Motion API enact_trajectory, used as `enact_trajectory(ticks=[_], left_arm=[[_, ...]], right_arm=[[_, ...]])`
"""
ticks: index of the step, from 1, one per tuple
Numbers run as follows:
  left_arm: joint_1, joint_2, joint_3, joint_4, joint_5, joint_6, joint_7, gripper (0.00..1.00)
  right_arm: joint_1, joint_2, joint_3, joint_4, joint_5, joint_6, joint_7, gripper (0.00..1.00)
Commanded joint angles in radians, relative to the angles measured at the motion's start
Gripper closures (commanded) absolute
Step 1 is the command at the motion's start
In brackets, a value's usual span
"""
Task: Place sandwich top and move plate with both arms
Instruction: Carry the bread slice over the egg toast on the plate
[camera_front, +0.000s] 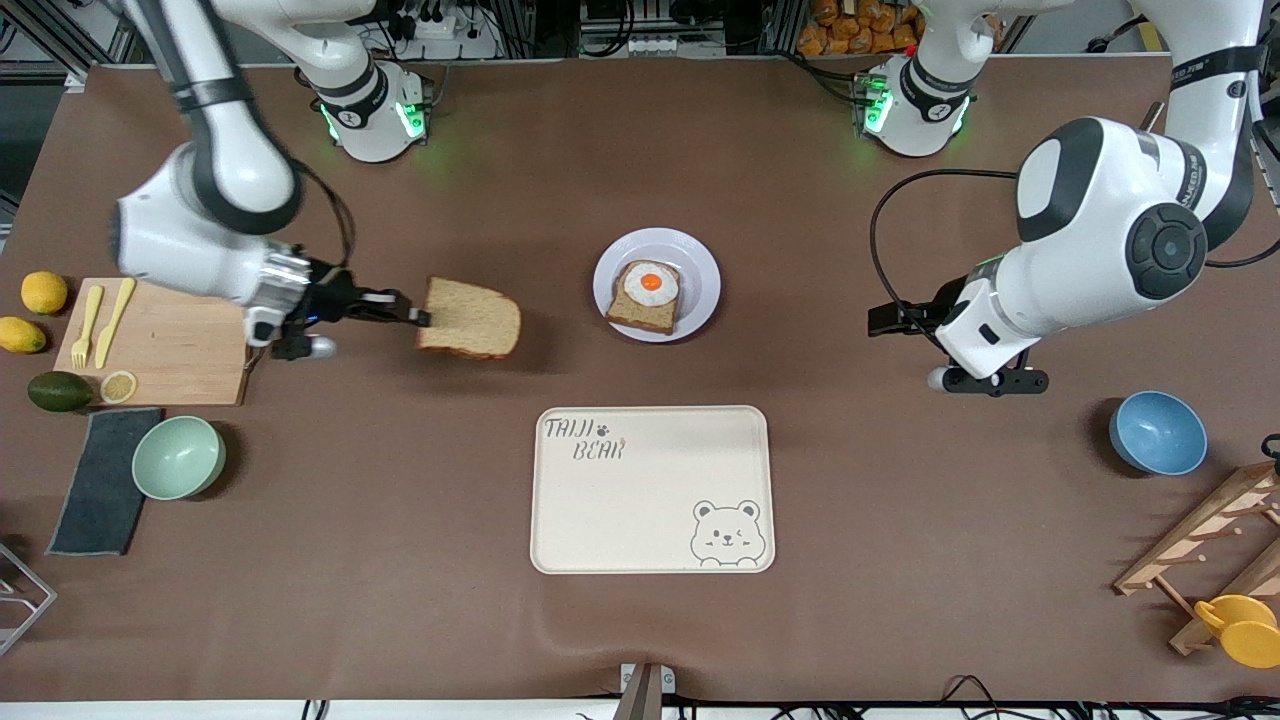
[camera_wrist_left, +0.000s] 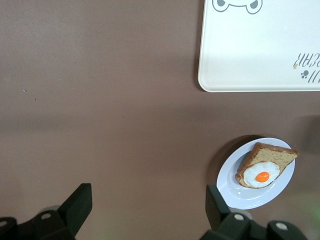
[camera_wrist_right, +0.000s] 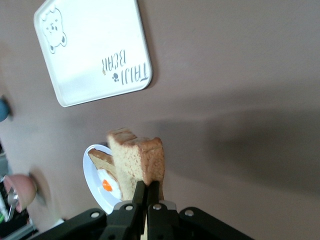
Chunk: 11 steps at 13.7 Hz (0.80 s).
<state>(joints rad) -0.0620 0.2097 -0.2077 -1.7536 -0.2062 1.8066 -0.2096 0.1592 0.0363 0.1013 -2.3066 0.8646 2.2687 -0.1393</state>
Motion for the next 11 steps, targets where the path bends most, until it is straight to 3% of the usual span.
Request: enact_trajectory(ticks=[1, 3, 11], left_arm=[[0.002, -0.001, 0.001, 0.005, -0.018, 0.0, 0.004, 0.0], [0.002, -0.001, 0.001, 0.003, -0.018, 0.0, 0.004, 0.0], [0.002, 0.004, 0.001, 0.005, -0.006, -0.001, 0.019, 0.0]], right_arm=[[0.207, -0.023, -0.012, -0.04, 0.03, 0.2, 0.186, 1.0], [0.334, 0.028, -0.012, -0.04, 0.033, 0.357, 0.272, 1.0], [0.549, 0.136, -0.012, -0.03, 0.244, 0.56, 0.264, 1.0]])
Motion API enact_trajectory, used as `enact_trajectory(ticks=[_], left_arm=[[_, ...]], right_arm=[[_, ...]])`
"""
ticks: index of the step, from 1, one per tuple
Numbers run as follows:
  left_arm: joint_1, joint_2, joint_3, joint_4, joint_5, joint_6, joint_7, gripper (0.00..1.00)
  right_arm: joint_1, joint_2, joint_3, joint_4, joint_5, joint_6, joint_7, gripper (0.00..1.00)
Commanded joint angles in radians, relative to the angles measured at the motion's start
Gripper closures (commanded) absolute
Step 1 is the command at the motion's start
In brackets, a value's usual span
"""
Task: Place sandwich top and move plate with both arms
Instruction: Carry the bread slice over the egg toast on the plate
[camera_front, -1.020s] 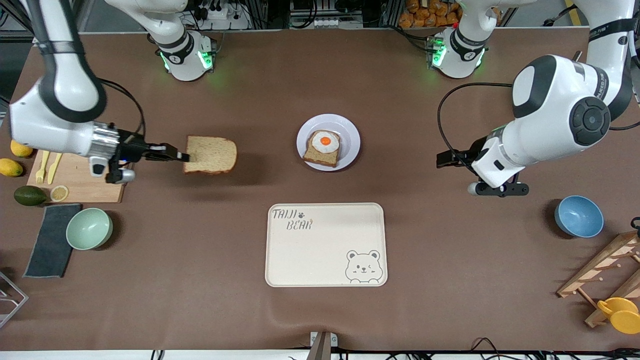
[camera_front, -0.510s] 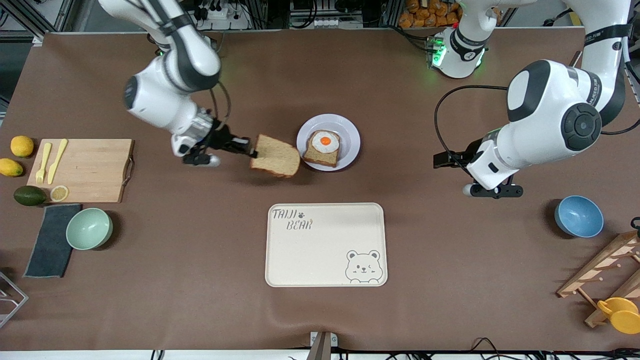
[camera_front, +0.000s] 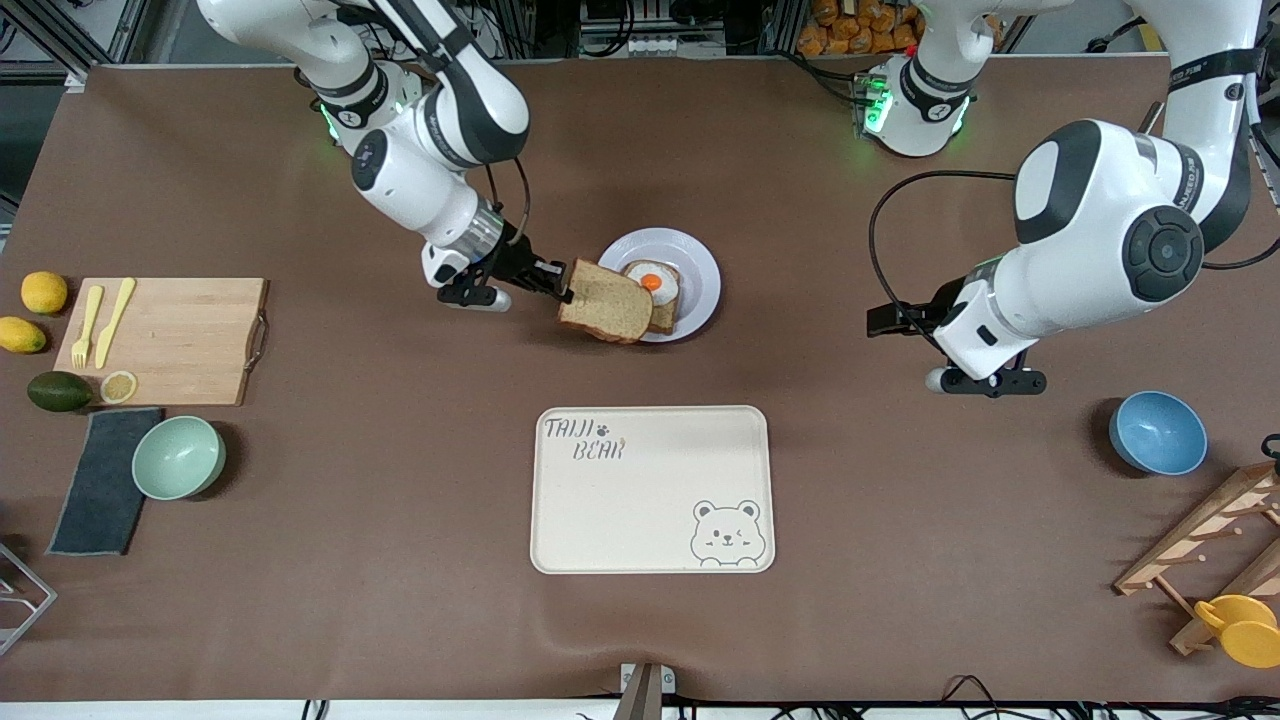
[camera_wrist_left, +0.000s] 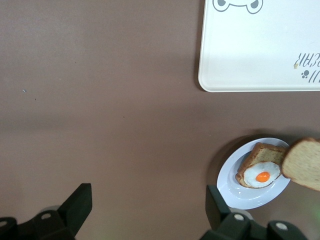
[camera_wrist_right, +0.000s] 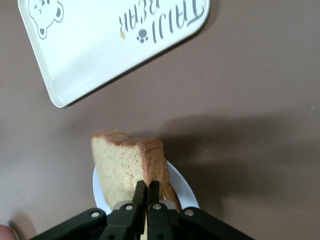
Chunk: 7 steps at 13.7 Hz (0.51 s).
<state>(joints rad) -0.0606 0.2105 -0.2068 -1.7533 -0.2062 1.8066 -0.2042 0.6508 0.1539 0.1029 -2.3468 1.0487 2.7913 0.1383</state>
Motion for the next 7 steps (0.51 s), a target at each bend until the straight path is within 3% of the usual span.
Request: enact_trajectory(ticks=[1, 7], left_arm=[[0.001, 0.009, 0.0, 0.006, -0.006, 0.0, 0.014, 0.0], [-0.004, 0.015, 0.0, 0.006, -0.004, 0.0, 0.014, 0.0]], right_arm=[[0.076, 0.019, -0.014, 0.009, 0.073, 0.048, -0.014, 1.0], [0.197, 0.039, -0.014, 0.009, 0.165, 0.135, -0.016, 1.0]])
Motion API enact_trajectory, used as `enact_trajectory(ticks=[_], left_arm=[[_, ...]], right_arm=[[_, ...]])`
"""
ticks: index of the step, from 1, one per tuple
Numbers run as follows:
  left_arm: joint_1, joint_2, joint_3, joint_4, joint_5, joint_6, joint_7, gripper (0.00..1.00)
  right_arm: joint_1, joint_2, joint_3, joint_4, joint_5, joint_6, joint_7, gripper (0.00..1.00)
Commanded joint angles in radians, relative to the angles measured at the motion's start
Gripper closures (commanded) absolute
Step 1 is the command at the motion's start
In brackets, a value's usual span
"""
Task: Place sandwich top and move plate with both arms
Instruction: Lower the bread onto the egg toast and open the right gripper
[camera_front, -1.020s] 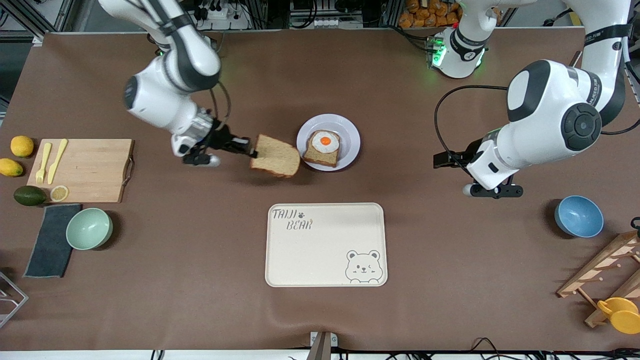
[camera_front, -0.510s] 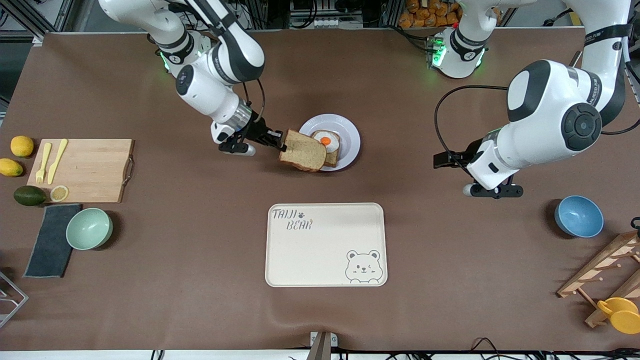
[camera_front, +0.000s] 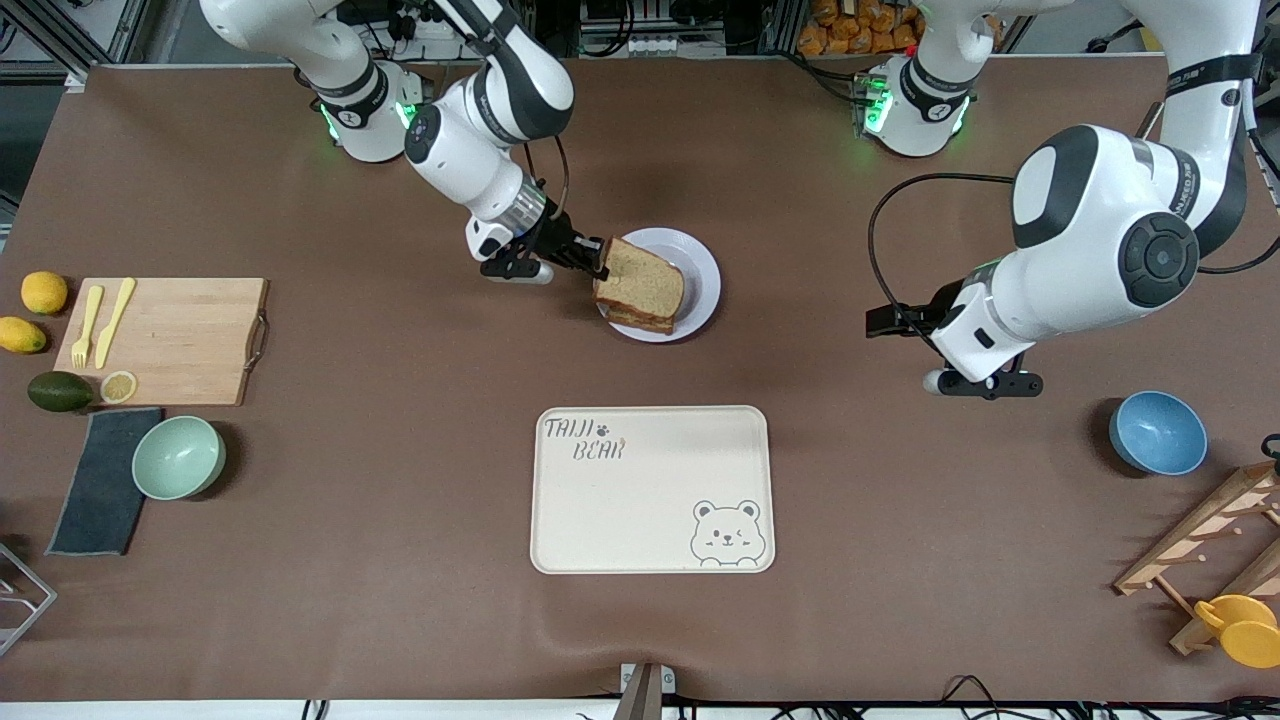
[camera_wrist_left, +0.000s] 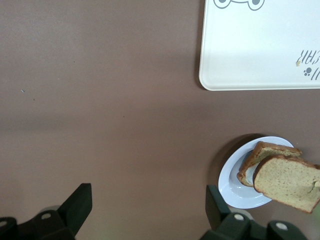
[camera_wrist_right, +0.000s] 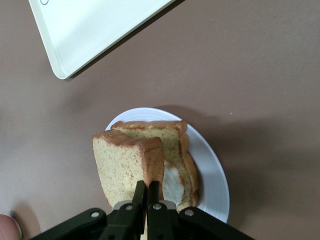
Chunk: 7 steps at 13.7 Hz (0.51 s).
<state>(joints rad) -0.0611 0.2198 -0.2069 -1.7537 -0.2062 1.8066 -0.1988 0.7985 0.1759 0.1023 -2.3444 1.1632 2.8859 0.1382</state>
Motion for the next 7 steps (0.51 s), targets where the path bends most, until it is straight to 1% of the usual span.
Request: enact_trajectory(ticks=[1, 4, 7], left_arm=[[-0.003, 0.009, 0.0, 0.007, -0.004, 0.0, 0.009, 0.0], [-0.006, 0.01, 0.0, 0.003, -0.006, 0.0, 0.009, 0.0], [-0.012, 0.01, 0.0, -0.007, -0.006, 0.0, 0.009, 0.0]], right_arm=[[0.059, 0.028, -0.013, 0.008, 0.053, 0.056, -0.015, 1.0], [0.076, 0.071, -0.013, 0.01, 0.052, 0.107, -0.019, 1.0], [0.079, 0.083, -0.013, 0.01, 0.053, 0.11, -0.023, 1.0]])
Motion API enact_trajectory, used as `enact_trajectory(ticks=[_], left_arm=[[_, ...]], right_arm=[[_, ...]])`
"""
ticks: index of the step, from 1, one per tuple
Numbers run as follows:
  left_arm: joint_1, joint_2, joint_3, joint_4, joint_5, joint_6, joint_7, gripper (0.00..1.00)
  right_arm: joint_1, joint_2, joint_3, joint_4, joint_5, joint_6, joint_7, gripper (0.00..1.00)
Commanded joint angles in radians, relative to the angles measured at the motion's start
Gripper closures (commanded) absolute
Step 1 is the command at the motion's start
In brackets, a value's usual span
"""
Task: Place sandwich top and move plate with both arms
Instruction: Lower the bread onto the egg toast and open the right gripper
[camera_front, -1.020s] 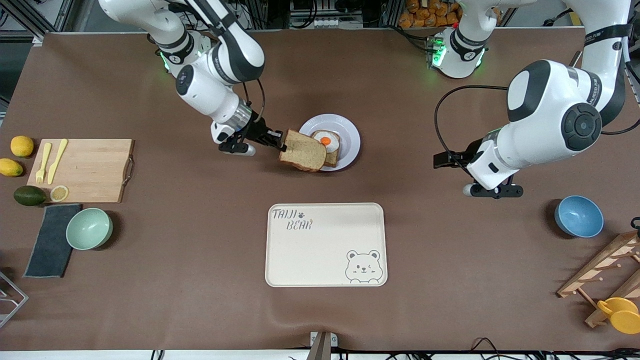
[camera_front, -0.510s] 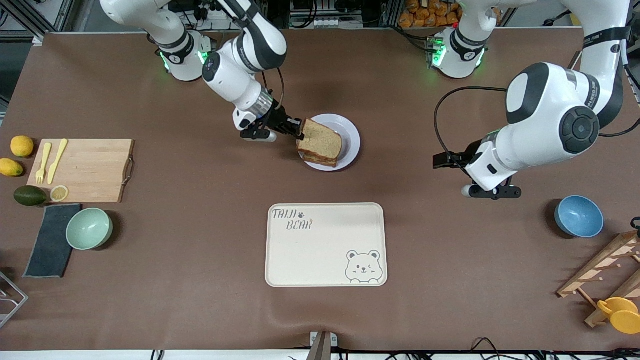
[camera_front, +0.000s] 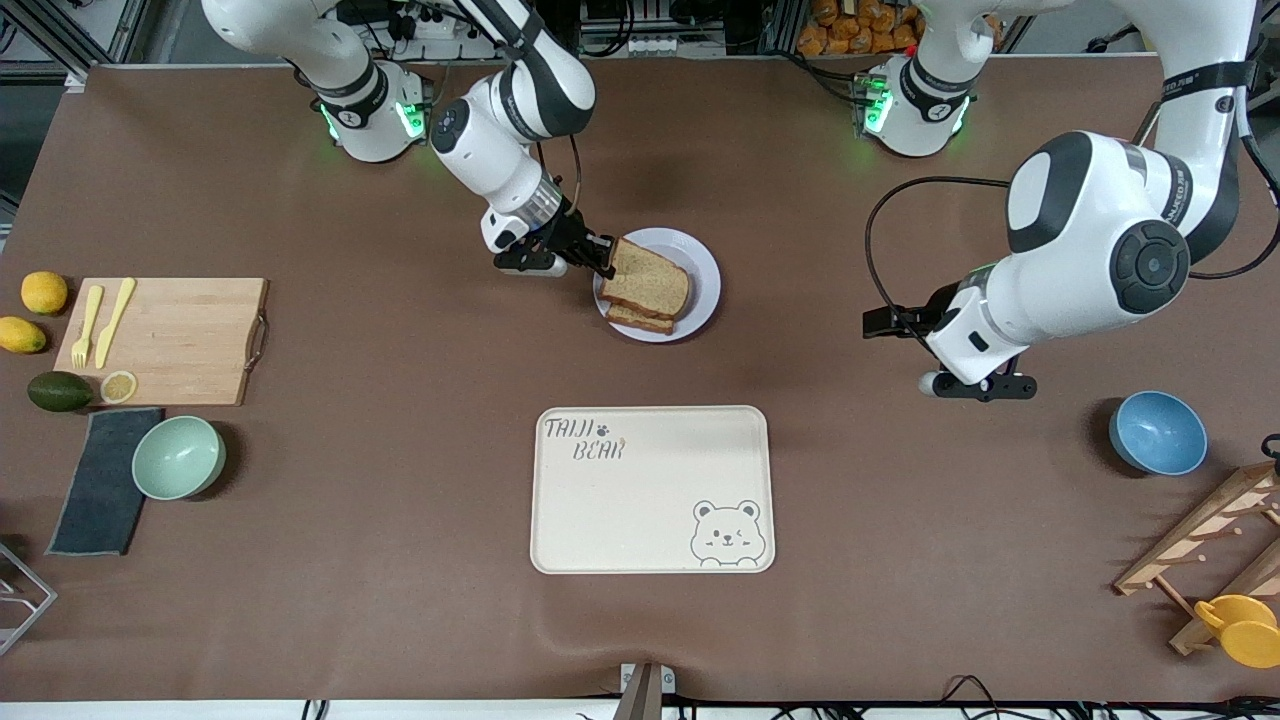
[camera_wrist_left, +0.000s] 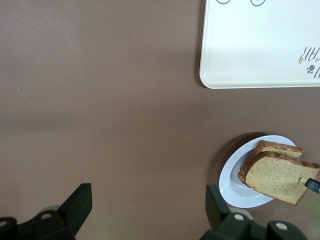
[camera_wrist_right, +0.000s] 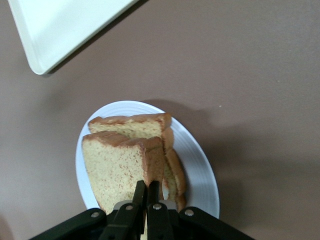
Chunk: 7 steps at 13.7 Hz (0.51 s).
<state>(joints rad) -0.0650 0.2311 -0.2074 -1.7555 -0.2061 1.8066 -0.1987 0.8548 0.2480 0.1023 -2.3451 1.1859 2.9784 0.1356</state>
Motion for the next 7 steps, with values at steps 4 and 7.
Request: enact_trajectory(ticks=[4, 7], left_arm=[[-0.012, -0.01, -0.001, -0.047, -0.016, 0.04, 0.008, 0.0], [-0.009, -0.013, -0.026, -0.088, -0.021, 0.079, 0.01, 0.0]], right_arm=[[0.018, 0.014, -0.015, 0.012, 0.035, 0.016, -0.013, 0.82], [0.015, 0.014, -0.015, 0.017, 0.035, 0.016, -0.005, 0.46]])
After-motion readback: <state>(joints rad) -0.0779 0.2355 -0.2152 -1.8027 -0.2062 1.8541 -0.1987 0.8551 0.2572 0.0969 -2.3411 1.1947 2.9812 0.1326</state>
